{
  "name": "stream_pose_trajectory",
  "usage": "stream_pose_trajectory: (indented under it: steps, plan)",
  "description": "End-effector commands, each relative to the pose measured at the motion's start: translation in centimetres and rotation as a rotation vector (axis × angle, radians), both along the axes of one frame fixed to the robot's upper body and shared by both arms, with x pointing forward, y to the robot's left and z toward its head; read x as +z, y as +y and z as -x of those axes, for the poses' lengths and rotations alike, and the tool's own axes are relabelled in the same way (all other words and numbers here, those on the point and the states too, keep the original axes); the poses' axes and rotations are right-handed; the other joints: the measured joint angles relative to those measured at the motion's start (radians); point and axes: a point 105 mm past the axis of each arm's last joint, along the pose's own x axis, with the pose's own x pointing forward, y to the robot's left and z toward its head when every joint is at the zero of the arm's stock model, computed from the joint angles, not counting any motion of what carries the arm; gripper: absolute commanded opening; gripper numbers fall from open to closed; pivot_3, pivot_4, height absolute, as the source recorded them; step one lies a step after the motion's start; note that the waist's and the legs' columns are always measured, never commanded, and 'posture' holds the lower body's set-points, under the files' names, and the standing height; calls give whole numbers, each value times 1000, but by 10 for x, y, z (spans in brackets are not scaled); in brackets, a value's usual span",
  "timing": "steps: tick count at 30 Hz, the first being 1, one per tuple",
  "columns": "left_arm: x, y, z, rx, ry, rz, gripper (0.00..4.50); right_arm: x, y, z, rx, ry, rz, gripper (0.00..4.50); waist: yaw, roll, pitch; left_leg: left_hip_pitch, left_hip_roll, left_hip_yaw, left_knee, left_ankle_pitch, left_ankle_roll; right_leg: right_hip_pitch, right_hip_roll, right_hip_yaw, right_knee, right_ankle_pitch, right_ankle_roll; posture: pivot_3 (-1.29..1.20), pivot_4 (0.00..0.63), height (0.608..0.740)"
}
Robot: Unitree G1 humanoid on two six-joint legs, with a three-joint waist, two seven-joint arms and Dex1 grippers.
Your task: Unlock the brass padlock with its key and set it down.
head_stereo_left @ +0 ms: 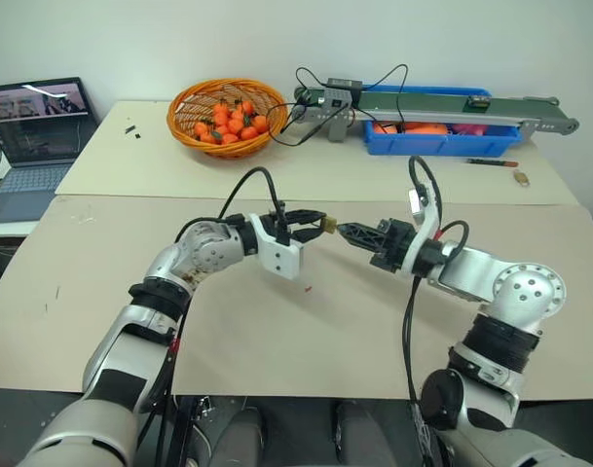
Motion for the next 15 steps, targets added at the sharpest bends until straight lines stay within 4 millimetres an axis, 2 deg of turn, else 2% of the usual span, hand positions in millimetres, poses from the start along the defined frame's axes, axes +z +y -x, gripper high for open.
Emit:
stream_pose_trajectory:
  steps: [1,3,7,13,15]
  plan:
    - [33,-10,6,-62,68,161,841,-16,2,1,18,-47,149,75,-6,0,0,-1,0,0,0,0,0,0,0,0,-1,0,0,0,150,717]
    - [32,-11,9,-78,90,159,841,-16,1,1,36,-79,185,75,-15,0,0,-1,0,0,0,0,0,-1,0,0,-1,0,0,0,150,717]
    - [32,-11,10,-85,103,156,841,-15,0,2,63,-108,206,1030,-27,0,0,-1,0,0,0,0,0,-2,0,1,0,0,0,0,150,717]
    - [35,-10,7,-70,113,166,841,-16,-2,4,94,-148,274,3155,-26,0,0,-1,0,1,0,0,0,-2,0,1,-1,0,0,0,150,717]
    - [36,-10,7,-68,111,170,841,-14,-3,6,108,-148,268,3155,-25,0,0,-1,0,1,0,0,0,-2,0,1,-1,0,0,0,150,717]
